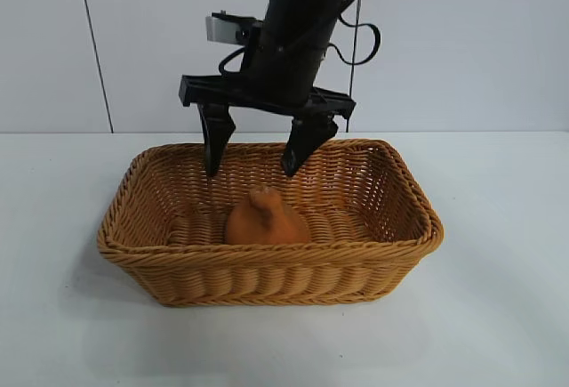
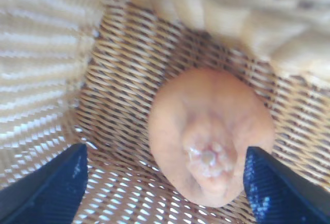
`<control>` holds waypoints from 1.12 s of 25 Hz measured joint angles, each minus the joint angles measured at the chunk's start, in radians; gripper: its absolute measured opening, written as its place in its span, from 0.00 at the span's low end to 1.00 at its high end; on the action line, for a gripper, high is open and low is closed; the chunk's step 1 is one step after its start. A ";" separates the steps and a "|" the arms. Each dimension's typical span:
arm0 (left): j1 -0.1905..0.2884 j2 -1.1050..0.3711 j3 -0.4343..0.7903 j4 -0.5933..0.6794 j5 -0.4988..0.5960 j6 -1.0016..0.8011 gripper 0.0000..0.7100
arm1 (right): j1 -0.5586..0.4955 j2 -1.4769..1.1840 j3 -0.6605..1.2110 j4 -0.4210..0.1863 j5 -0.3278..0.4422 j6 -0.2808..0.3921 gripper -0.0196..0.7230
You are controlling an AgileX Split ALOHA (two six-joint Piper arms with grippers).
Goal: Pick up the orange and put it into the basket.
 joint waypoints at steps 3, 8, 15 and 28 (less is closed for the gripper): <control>0.000 0.000 0.000 0.000 0.000 0.000 0.91 | 0.000 -0.003 -0.120 -0.034 0.082 0.000 0.82; 0.000 0.000 0.000 0.000 0.000 0.000 0.91 | 0.000 -0.003 -0.249 -0.128 0.138 0.001 0.82; 0.000 0.000 0.000 0.000 0.000 0.000 0.91 | -0.114 -0.007 -0.289 -0.275 0.141 0.057 0.82; 0.000 0.000 0.000 0.000 0.000 0.000 0.91 | -0.605 -0.007 -0.212 -0.283 0.145 0.058 0.82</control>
